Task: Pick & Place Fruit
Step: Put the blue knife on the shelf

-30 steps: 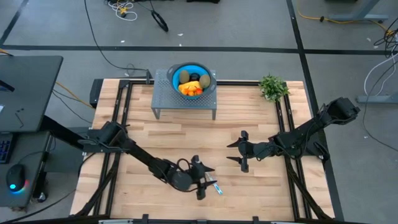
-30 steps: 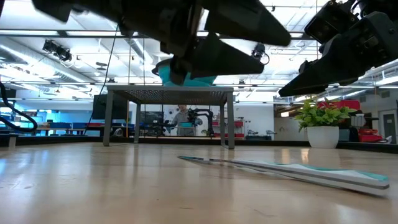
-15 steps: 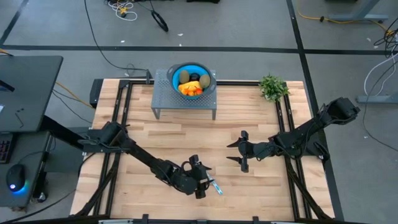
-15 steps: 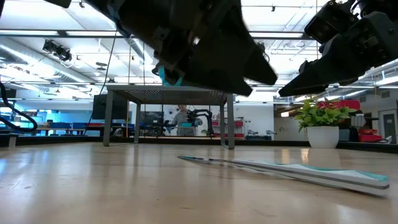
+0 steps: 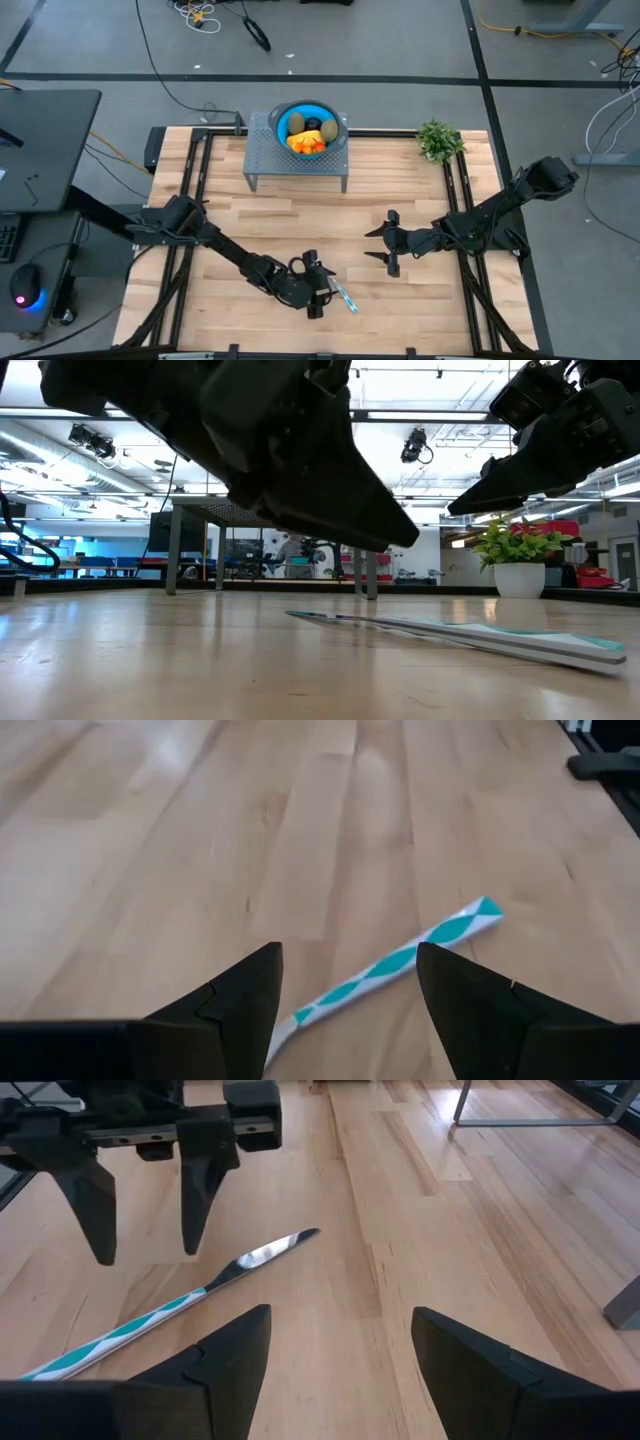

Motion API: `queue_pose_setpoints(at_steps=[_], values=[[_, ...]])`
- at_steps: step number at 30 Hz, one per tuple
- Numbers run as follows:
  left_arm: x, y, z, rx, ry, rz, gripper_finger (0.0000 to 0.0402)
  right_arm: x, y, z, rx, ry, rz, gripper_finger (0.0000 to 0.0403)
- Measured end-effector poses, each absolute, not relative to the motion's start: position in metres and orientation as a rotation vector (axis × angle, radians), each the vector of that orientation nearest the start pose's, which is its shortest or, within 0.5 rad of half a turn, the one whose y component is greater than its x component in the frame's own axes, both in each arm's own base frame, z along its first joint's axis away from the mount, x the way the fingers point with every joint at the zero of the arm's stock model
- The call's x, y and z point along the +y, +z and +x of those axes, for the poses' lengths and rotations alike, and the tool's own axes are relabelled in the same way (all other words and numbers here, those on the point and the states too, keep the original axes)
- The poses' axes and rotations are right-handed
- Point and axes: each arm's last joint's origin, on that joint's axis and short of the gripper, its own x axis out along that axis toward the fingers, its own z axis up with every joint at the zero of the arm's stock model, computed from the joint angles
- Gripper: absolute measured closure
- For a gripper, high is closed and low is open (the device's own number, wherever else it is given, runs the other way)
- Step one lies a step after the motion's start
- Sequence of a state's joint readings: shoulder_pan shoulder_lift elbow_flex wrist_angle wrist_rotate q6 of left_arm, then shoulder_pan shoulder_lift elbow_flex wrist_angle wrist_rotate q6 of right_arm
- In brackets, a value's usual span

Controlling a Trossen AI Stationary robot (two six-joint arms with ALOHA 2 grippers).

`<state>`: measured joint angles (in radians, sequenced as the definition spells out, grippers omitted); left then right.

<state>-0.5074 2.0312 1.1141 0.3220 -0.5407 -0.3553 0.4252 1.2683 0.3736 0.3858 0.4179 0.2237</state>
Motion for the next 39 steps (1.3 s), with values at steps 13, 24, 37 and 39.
queue_pose_setpoints(at_steps=[13, 24, 37, 39], values=[[-0.184, 0.091, 0.373, 0.536, 0.127, 0.106, 0.0162, 0.082, 0.156, 0.209, 0.462, -0.044, 0.011, 0.0149], [-0.181, 0.09, 0.372, 0.535, 0.183, 0.123, 0.0162, 0.082, 0.156, 0.209, 0.463, -0.044, 0.011, 0.0149], [-0.169, 0.087, 0.372, 0.565, 0.316, -0.011, 0.0162, 0.082, 0.156, 0.209, 0.463, -0.045, 0.014, 0.0149], [-0.169, 0.087, 0.373, 0.559, 0.295, -0.008, 0.0162, 0.082, 0.156, 0.209, 0.463, -0.045, 0.014, 0.0149]])
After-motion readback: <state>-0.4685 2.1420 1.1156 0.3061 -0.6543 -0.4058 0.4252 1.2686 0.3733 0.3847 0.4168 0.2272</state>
